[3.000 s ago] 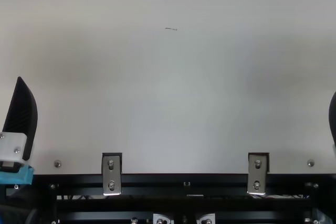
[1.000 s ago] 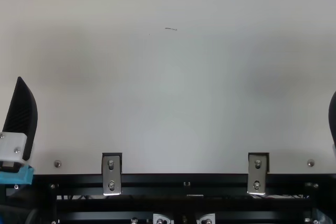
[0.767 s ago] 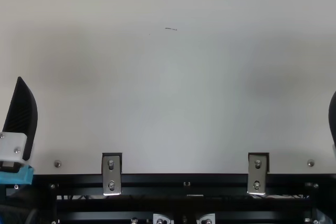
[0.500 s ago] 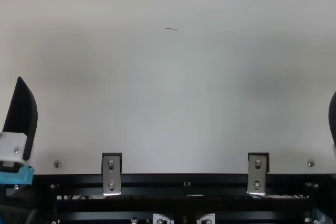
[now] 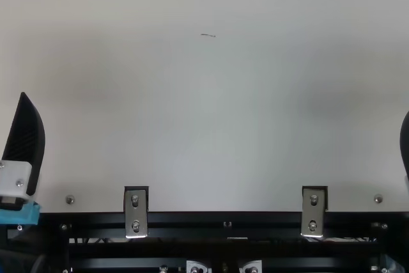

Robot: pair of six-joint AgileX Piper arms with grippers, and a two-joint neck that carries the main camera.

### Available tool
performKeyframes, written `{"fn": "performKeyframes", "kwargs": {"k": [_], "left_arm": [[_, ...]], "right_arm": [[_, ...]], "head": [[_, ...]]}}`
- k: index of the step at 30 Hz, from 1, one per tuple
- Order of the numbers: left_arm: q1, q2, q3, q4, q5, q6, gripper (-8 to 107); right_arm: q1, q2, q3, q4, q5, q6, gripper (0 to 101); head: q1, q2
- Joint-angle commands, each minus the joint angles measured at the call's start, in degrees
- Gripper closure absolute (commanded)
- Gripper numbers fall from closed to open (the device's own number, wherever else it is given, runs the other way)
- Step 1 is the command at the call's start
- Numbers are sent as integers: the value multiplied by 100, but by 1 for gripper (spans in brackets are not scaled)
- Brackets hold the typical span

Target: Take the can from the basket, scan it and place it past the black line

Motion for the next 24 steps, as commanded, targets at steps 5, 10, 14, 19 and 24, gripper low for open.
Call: {"fn": "performKeyframes", "kwargs": {"k": [5,10,14,19,24], "left_arm": [[-166,410,-427,328,-70,-179,9],[-391,720,-909,757,63,-469,9],[-530,875,-1234,1081,203,-719,9],[-745,979,-1525,1519,402,-1096,9],[-1015,1029,-1714,1979,599,-1535,9]], "right_arm": [[0,0,0,0,0,0,0],[0,0,0,0,0,0,0],[0,0,0,0,0,0,0],[0,0,0,0,0,0,0],[0,0,0,0,0,0,0]], "head": [[-340,205],[-340,205],[-340,205],[-340,205],[-340,205]]}}
